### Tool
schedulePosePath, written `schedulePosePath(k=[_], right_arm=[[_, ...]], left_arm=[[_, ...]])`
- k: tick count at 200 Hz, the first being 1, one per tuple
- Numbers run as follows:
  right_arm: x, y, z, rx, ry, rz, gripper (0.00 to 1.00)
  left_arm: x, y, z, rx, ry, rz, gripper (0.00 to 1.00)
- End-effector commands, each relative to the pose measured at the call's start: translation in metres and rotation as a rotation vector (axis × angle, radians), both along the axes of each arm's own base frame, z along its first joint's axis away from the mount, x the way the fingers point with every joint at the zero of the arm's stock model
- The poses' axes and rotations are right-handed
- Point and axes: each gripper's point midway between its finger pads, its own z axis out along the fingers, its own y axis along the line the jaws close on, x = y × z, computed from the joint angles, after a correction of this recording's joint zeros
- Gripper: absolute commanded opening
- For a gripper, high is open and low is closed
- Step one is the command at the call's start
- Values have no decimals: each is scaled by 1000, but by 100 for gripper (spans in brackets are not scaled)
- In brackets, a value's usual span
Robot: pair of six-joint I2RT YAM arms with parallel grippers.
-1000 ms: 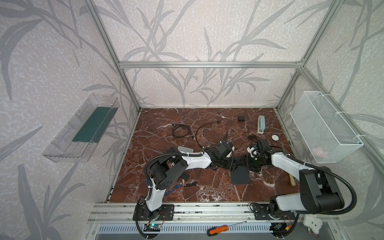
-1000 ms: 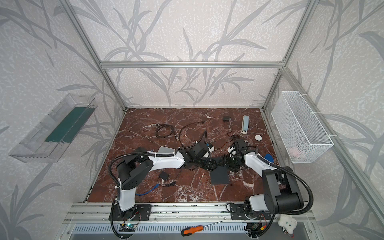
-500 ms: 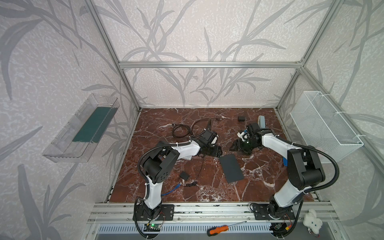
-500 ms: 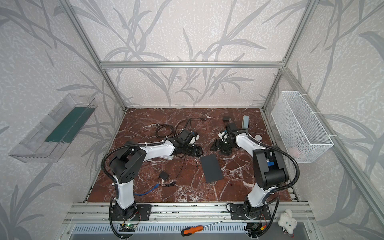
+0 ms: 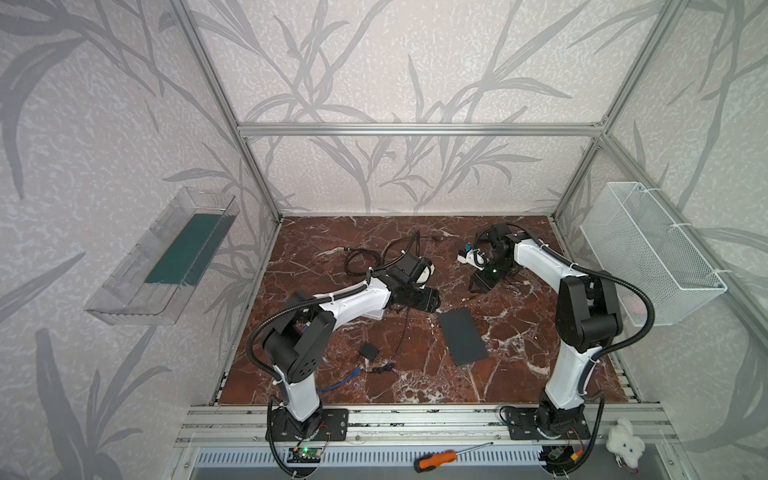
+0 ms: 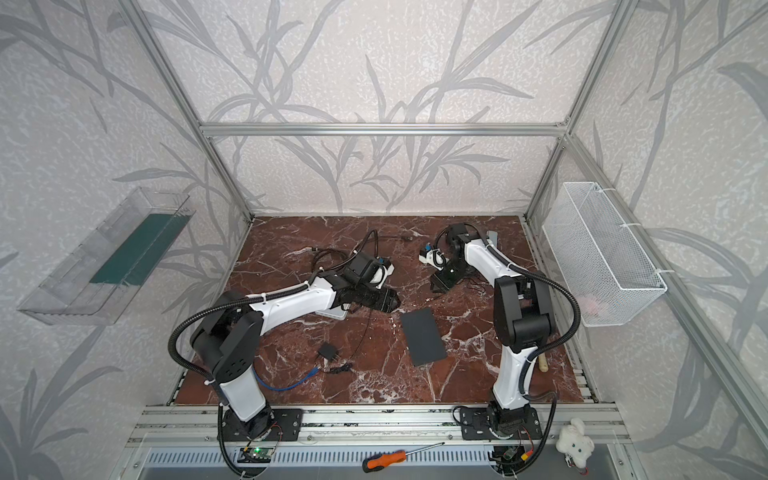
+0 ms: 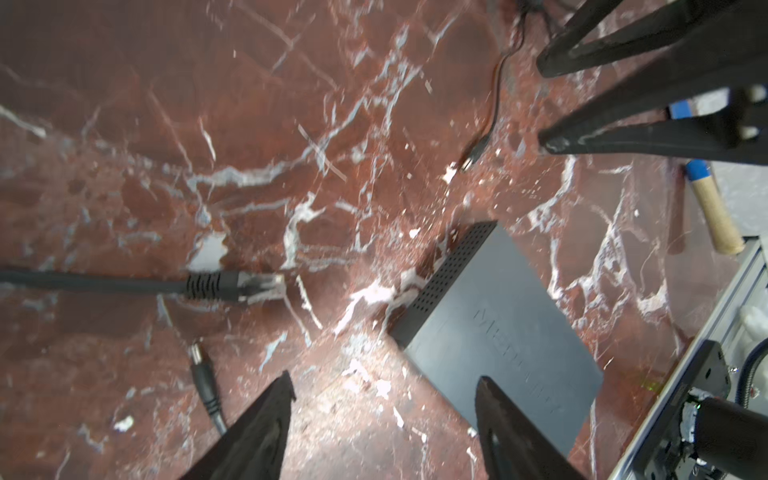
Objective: Insert the plug into the switch port
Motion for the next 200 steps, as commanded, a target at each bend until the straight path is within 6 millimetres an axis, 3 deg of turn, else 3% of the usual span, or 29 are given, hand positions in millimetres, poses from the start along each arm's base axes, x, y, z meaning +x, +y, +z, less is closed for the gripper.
schedulePosePath(k=[1, 39, 87, 122, 147, 200], right_arm=[[-13, -5, -5, -12, -37, 315, 49], [-18, -2, -22, 29, -50, 415, 50], [-6, -1, -40, 11, -158, 462, 49], [4, -1, -53, -3, -198, 464, 43], [2, 1, -59, 7, -177, 476, 43], [-12, -1, -67, 31, -135, 467, 20]], left_arm=[[-8, 9, 2, 17, -6, 5, 71], [-12, 5, 3, -10, -15, 17, 70], [-19, 1, 4, -9, -21, 11, 70], [-16, 4, 9, -5, -38, 27, 70], [-17, 5, 8, 0, -31, 31, 70], [-14, 12, 14, 42, -52, 36, 70]])
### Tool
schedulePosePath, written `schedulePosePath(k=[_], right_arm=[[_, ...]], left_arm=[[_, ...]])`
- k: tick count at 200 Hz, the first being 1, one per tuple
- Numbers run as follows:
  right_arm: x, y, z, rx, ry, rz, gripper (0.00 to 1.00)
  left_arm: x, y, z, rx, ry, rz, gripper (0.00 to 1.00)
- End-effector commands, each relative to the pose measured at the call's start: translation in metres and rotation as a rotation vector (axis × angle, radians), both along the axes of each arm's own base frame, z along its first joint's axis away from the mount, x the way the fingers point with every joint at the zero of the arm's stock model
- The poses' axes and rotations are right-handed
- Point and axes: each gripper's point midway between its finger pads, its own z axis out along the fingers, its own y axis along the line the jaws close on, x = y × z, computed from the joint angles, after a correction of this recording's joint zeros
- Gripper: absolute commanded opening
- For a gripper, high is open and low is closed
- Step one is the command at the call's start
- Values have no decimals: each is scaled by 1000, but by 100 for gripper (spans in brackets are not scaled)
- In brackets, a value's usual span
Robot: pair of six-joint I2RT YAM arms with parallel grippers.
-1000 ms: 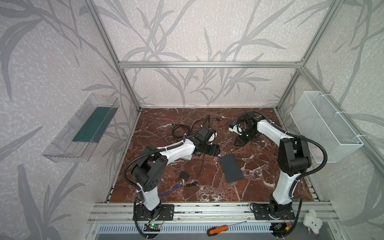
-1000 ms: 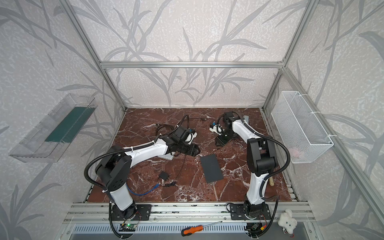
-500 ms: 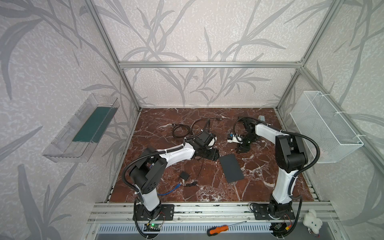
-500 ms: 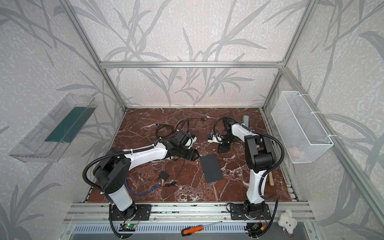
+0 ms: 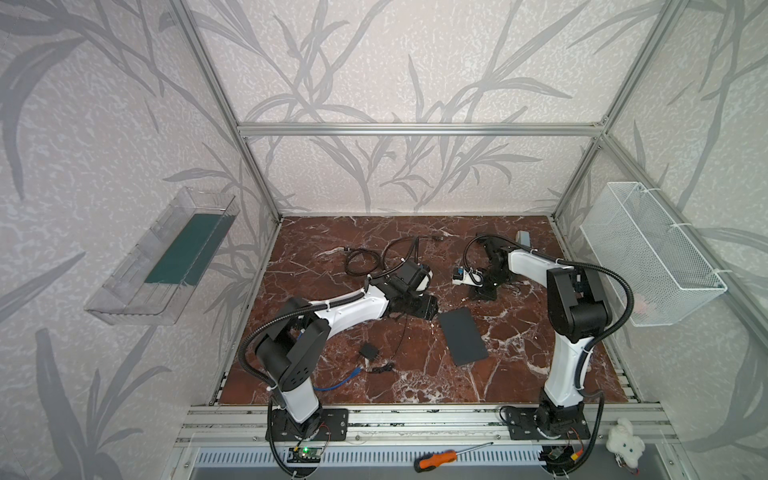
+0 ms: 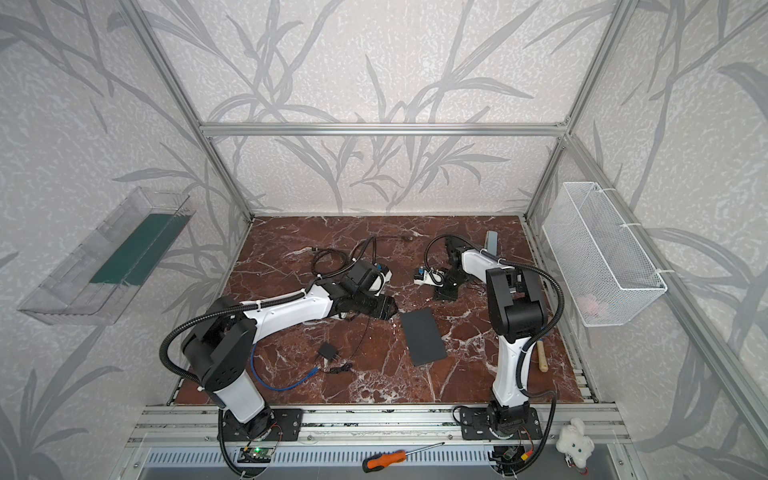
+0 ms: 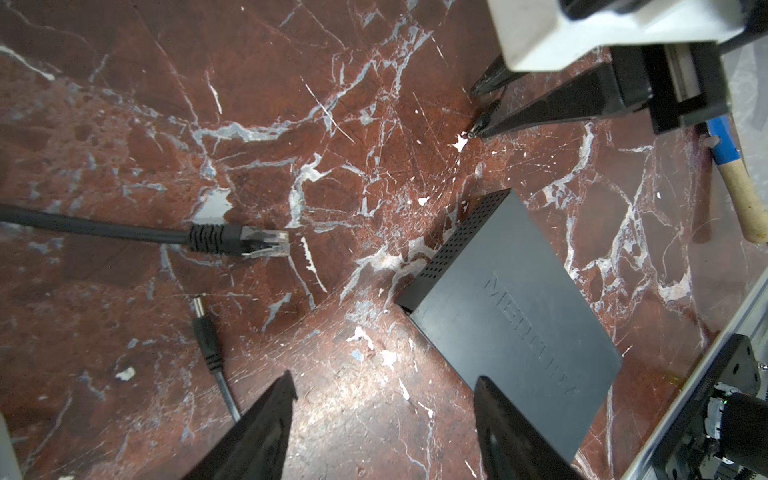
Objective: Insert the plug into the switch port
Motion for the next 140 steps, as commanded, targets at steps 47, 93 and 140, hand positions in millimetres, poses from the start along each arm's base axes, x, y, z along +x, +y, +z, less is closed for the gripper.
schedulePosePath(k=[47, 93, 140], right_arm=[[-15, -5, 6, 10, 20, -122, 4], [-27, -7, 47, -8, 16, -483, 4], [-79, -29, 38, -114, 148, -757, 4]], left_arm=[[-15, 0, 20, 7, 33, -4, 70], [-57, -27, 8, 45, 118, -13, 73], [-68, -37, -9, 32, 170, 100, 72]])
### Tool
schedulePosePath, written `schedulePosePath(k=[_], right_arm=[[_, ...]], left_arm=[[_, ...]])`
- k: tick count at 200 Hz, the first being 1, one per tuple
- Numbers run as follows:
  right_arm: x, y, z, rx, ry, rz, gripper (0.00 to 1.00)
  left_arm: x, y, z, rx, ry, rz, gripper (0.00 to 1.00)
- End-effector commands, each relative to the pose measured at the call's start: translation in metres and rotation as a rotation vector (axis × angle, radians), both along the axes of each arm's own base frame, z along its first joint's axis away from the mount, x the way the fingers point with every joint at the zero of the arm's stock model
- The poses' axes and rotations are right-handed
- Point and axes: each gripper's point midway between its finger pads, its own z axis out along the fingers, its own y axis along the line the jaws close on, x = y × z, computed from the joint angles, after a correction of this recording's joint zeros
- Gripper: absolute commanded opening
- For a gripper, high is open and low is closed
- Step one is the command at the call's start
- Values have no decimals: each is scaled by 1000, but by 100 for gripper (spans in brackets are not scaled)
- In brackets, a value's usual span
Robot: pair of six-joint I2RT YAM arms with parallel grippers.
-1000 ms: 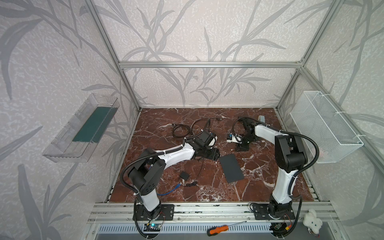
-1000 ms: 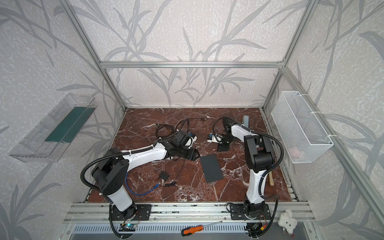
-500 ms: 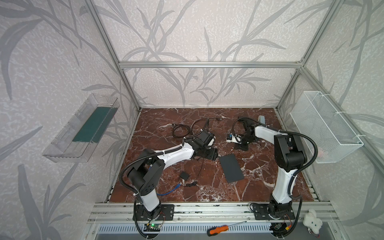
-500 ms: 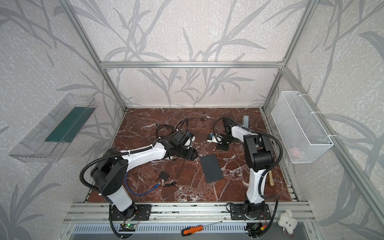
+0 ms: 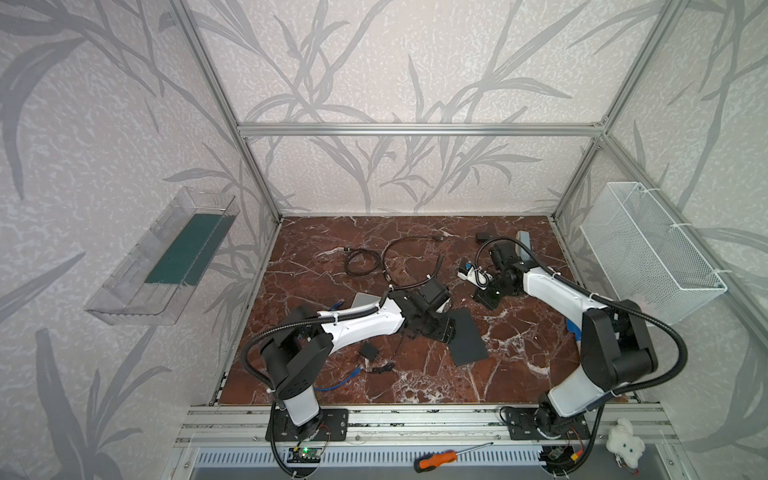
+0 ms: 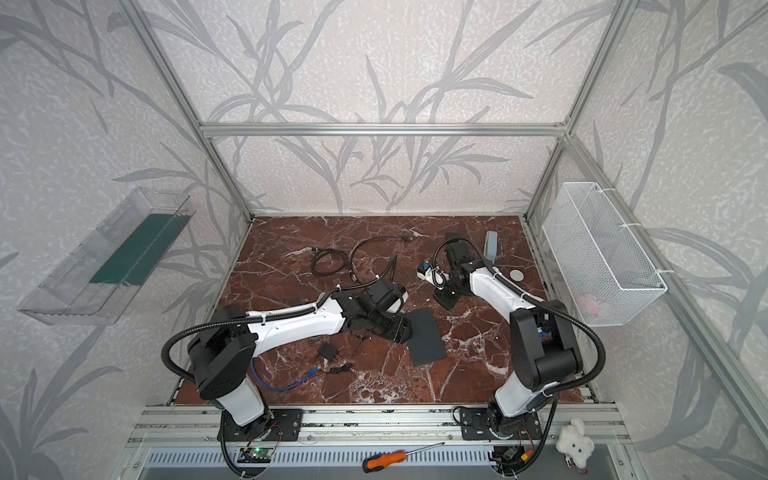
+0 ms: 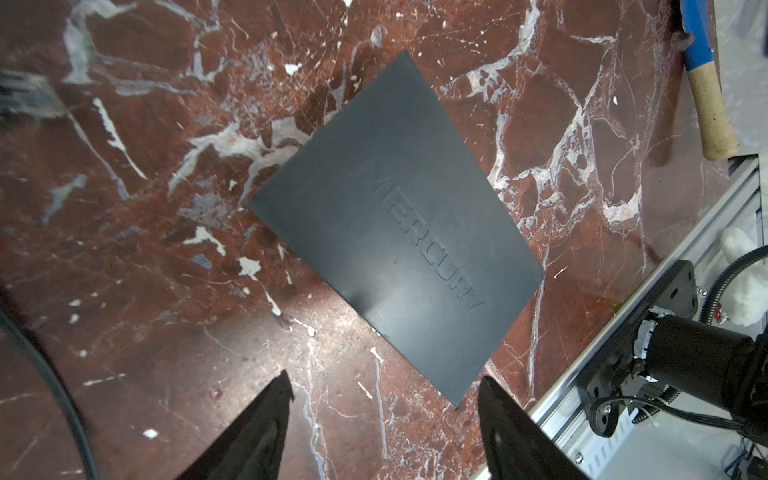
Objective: Insert the plug into the switch port
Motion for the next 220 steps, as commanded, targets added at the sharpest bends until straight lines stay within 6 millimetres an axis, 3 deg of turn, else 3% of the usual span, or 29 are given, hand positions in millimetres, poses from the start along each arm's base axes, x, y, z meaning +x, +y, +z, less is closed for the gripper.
schedulePosePath(k=[1, 21, 38, 65, 105, 137, 181, 220], right_arm=[[-32, -26, -21, -81, 168, -233, 4], [-49, -35, -25, -108, 241, -315, 4], [-62, -29, -26, -81, 295, -323, 2], [-61, -18, -15, -52, 299, -335, 2], [-66, -20, -29, -108, 401, -319, 2], [-72, -6, -31, -62, 458, -276, 2], [-85, 23, -31, 72, 581, -228, 2], [-80, 38, -29, 156, 587, -221, 2]], left_arm=[[4, 5, -10, 21, 28, 131, 72], [1, 0, -12, -19, 39, 177, 71], [-4, -11, -13, -68, 50, 179, 70], [-13, -20, -21, -79, 67, 192, 69], [-12, -28, -30, -129, 78, 235, 69], [-10, -38, -37, -149, 88, 230, 69], [8, -46, -35, -174, 91, 251, 69], [37, -47, -21, -223, 91, 262, 68]])
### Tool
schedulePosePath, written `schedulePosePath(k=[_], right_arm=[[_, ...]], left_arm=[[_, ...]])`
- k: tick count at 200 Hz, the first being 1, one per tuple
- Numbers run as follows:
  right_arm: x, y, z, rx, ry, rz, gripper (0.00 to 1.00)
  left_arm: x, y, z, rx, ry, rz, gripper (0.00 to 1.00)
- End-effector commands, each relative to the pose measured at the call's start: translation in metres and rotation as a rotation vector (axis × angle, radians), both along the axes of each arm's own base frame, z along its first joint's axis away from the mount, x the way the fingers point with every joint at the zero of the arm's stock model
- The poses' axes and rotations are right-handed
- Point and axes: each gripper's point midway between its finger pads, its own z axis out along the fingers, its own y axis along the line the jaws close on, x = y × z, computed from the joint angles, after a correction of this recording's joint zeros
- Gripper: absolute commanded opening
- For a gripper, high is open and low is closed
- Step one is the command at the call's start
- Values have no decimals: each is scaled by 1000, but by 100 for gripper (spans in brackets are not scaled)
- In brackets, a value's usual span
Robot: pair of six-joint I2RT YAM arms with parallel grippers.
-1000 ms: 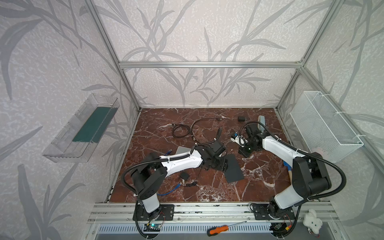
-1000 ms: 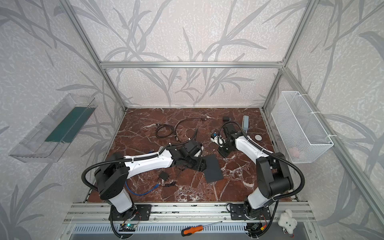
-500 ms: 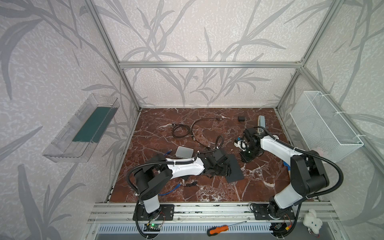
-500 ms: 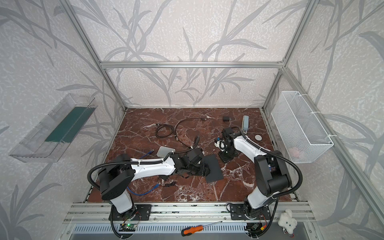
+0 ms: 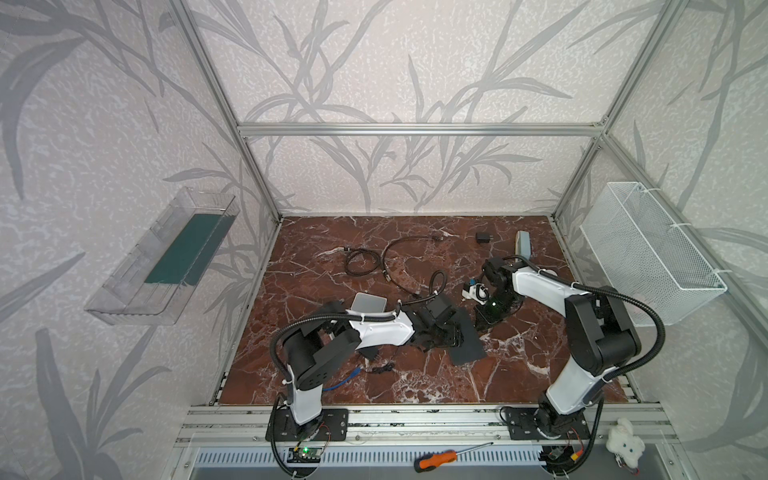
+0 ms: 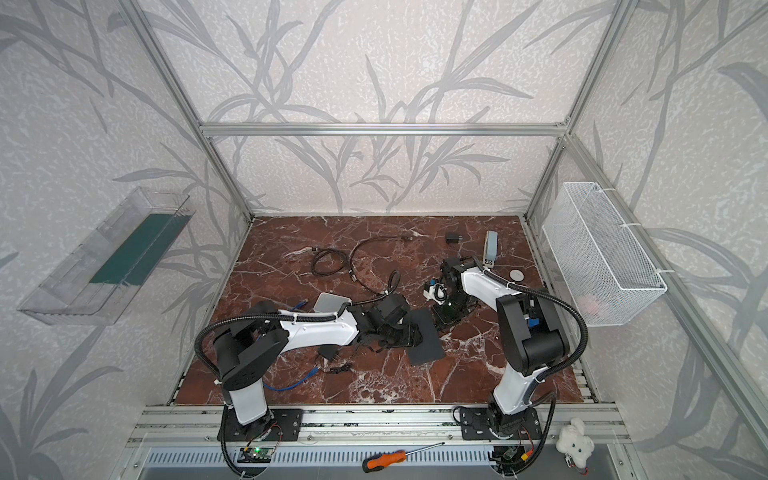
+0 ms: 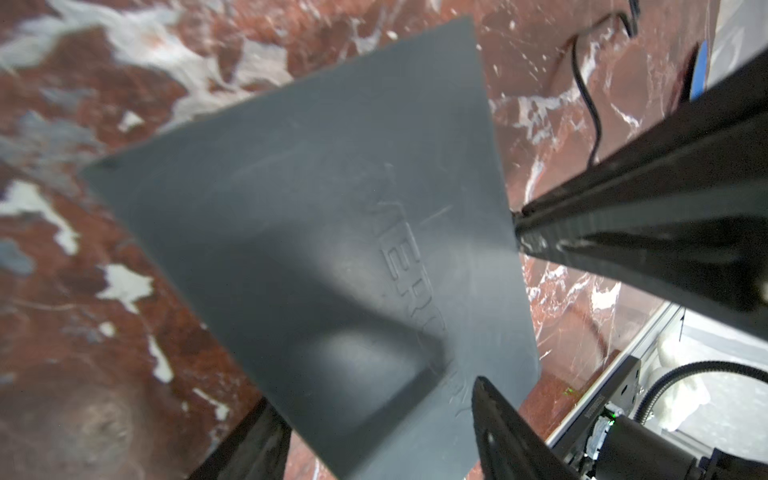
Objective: Insert the plug into the switch port
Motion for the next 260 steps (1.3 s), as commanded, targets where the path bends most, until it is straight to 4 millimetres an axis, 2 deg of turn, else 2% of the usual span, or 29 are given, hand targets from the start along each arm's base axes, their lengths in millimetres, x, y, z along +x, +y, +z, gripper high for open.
schedulePosePath(k=[1, 51, 66, 78, 99, 126, 146, 154, 172, 193, 214, 260], right_arm=[[-7, 30, 10, 153, 55, 9, 2], [28, 60, 22, 250, -50, -11, 2], [41, 56, 19, 236, -77, -12, 2], [46, 44, 16, 192, -84, -14, 2], [44, 18, 7, 69, -113, 35, 3], [45, -3, 1, -22, -221, 118, 3], [48, -5, -4, -21, -313, 194, 3], [51, -3, 4, -3, -374, 208, 3], [57, -4, 1, 12, -450, 210, 3], [62, -5, -7, 17, -480, 220, 2], [67, 5, -6, 75, -519, 215, 2], [72, 16, -4, 141, -550, 222, 2]], left_arm=[[35, -16, 24, -97, -56, 25, 68], [84, 15, 28, -71, -65, 10, 67], [94, 22, 25, -23, -71, -40, 67], [98, 29, 20, 23, -70, -88, 67], [99, 34, 18, 40, -50, -132, 66], [96, 43, 11, 91, -34, -153, 66], [98, 50, 10, 149, -37, -164, 66], [98, 51, 9, 163, -37, -175, 66], [98, 52, 9, 184, -42, -188, 66], [99, 55, 6, 220, -45, -204, 66], [100, 57, 2, 258, -54, -224, 66], [96, 45, -3, 284, -64, -265, 66]])
